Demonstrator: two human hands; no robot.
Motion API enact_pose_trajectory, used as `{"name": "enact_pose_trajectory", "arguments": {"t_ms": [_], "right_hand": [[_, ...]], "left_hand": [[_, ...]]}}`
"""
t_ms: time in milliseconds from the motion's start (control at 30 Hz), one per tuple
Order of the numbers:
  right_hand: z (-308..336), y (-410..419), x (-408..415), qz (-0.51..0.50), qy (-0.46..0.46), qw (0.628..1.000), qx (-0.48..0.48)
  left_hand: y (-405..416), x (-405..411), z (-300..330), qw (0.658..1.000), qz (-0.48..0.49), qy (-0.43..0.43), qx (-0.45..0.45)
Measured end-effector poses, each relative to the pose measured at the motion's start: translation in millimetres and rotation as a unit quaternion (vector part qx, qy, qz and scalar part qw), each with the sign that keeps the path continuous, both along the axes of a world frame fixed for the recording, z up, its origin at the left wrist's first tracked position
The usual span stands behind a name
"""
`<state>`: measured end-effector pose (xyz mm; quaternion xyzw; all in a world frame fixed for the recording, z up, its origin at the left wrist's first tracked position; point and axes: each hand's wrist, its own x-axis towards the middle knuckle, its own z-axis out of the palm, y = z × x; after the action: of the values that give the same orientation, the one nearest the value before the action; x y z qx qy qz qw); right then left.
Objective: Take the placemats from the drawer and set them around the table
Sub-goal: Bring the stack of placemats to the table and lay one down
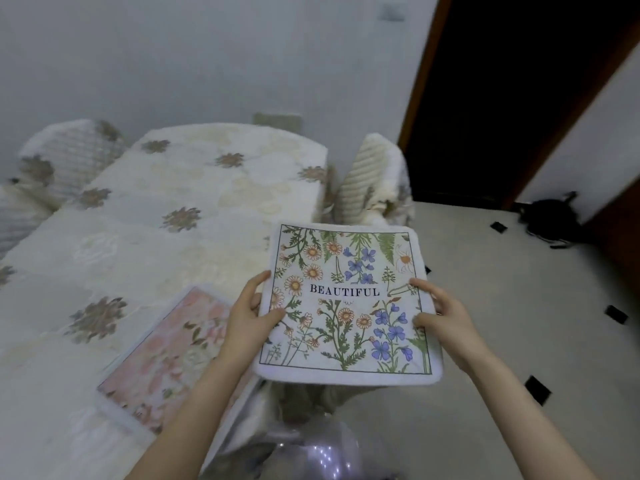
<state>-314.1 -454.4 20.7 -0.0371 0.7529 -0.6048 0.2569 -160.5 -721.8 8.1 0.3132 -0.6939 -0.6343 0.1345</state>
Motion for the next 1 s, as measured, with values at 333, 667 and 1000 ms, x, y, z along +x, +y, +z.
{"name": "enact_pose_trajectory", "arguments": {"t_ms": [333, 667, 1000], "right_hand": [[8.4, 214.5, -77.8, -0.179, 0.016, 0.983, -0.023], [19.2, 320.4, -205.5, -0.196, 0.001, 0.979, -0.049], [29.9, 264.2, -410.9, -0.149, 0.018, 0.987, -0.066]], "left_hand": [[184.7, -162.7, 6.4, 0.989, -0.146, 0.007, -0.014], [295.7, -296.4, 20.5, 0.991, -0.135, 0.016, -0.019], [246.1, -476.0, 19.6, 0.996, -0.082, 0.046, -0.001]]}}
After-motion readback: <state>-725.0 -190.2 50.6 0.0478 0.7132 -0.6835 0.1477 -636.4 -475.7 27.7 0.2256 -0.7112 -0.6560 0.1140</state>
